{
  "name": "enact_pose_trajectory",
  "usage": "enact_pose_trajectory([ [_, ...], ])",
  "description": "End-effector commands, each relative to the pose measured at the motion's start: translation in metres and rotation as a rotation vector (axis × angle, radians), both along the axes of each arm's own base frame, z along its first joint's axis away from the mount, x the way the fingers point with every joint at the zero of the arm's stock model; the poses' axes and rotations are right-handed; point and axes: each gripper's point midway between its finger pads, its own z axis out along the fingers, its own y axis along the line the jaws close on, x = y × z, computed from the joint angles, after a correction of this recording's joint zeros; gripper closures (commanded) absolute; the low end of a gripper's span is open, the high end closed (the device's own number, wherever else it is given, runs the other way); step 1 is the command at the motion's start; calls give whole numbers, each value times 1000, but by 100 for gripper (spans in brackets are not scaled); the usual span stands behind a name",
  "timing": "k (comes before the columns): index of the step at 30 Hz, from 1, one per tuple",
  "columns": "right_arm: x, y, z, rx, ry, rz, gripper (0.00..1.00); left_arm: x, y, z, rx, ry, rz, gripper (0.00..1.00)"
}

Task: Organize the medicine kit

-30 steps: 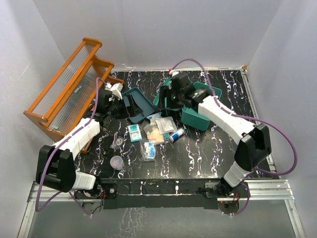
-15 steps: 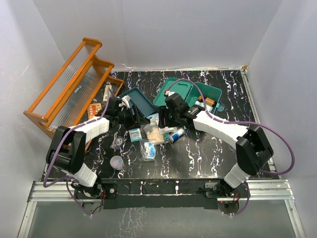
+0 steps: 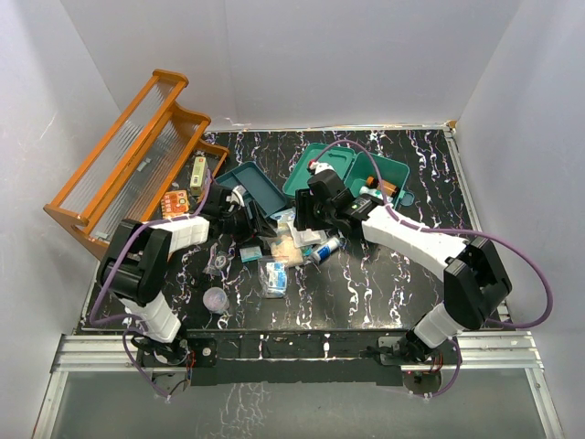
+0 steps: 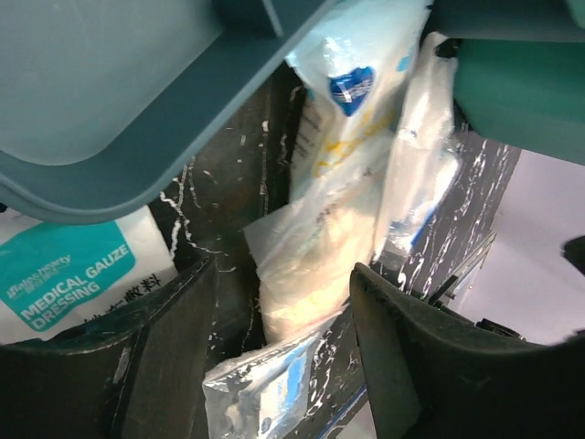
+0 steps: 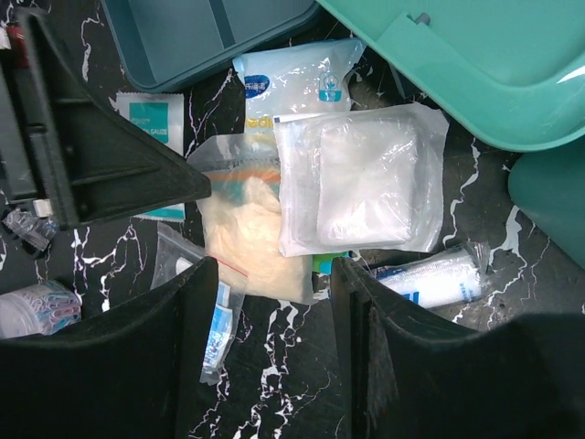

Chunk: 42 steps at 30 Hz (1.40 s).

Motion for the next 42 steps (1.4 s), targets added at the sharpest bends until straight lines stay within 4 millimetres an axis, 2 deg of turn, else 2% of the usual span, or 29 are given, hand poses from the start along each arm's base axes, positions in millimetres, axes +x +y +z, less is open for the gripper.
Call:
enact_pose_trajectory([
  [1, 13, 3, 34, 61, -114, -26, 50, 2, -5, 2, -6, 3, -24, 41],
  [3, 13, 3, 35, 62, -119, -28, 50, 4, -7, 1, -18, -5, -31, 42],
  [11, 17, -2, 45, 61, -157, -52, 51, 6, -18, 0, -90, 5, -46, 60],
  [15, 19, -3, 52, 68, -180, -63, 51, 6, -18, 5, -96, -23, -56, 78],
  [18, 20, -5, 57, 75, -194, -71, 52, 9, -18, 18, -87, -87, -79, 100],
  [20, 20, -5, 62, 85, -206, -71, 52, 11, -16, 30, -73, -137, -99, 100],
  [25, 22, -10, 88, 107, -299, -68, 52, 10, -9, 65, -18, -294, -194, 100],
  [27, 22, -10, 103, 128, -354, -30, 48, 5, -10, 85, -29, -360, -248, 100],
  [28, 21, -9, 112, 144, -381, -6, 45, 2, -11, 95, -42, -387, -275, 100],
  [31, 18, -7, 140, 194, -453, 51, 23, -9, -14, 124, -76, -453, -351, 100],
  [34, 19, -11, 169, 234, -526, 88, 13, -19, -16, 156, -116, -522, -413, 100],
  [37, 21, -20, 191, 261, -582, 134, 11, -23, -21, 184, -158, -573, -463, 100],
  [39, 20, -27, 206, 299, -633, 191, 10, -26, -24, 217, -192, -648, -489, 100],
  [42, 8, -37, 226, 373, -698, 311, 10, -27, -28, 253, -233, -714, -511, 100],
])
